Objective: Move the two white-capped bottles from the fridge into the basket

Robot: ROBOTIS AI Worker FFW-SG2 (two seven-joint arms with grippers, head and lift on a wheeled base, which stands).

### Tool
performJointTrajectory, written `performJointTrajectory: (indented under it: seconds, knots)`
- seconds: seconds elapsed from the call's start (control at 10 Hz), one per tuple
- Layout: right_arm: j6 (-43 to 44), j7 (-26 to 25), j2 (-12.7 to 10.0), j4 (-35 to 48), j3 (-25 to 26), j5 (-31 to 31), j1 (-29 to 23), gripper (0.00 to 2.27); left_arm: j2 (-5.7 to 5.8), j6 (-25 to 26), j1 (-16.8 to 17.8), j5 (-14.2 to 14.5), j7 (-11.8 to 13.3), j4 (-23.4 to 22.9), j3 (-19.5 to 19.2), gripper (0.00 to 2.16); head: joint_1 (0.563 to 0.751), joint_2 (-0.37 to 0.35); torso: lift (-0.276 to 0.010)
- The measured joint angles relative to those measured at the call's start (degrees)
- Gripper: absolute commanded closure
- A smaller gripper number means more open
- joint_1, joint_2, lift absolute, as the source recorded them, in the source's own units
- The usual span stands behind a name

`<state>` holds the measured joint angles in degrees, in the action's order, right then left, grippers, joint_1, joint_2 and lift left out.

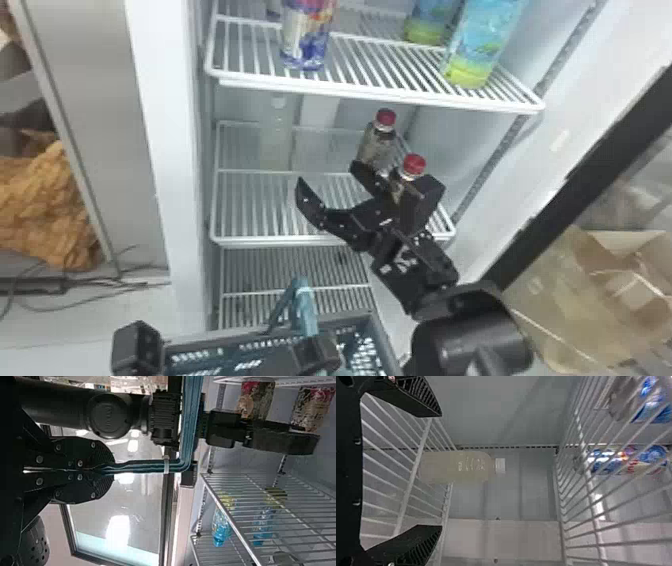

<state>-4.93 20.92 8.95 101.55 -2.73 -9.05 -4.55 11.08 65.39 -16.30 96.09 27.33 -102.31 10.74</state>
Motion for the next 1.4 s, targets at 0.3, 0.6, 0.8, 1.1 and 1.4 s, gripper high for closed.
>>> performJointTrajectory:
  seconds: [0.3,0.6,0.8,1.1,1.4]
  knots:
    - [0.55,0.00,0.93,-8.52,-3.85,-0.21,7.35,0.00,-0.15,0.00,0.26,0.00,-0.09,0.00,0.11,1.12,0.695,-0.249,-0.260]
    - [1.63,-0.83,1.21,-13.81,-6.35,-0.31,13.05,0.00,-0.21,0.12,0.53,-0.05,-0.25,0.08,0.29,1.12,0.695,-0.229,-0.260]
    - [2.17,-2.31,1.16,-17.17,-7.67,-0.36,15.96,0.00,-0.27,0.14,0.68,-0.04,-0.26,0.15,0.25,1.12,0.695,-0.222,-0.260]
    - [2.84,-2.81,1.16,-23.13,-10.27,-1.46,20.33,0.00,-0.27,0.14,0.84,-0.10,-0.34,0.32,0.38,1.12,0.695,-0.206,-0.260]
    - [3.99,-4.14,1.23,-28.86,-12.56,-2.05,24.19,0.00,-0.36,0.14,1.07,0.00,-0.42,0.55,0.45,1.12,0.695,-0.198,-0.260]
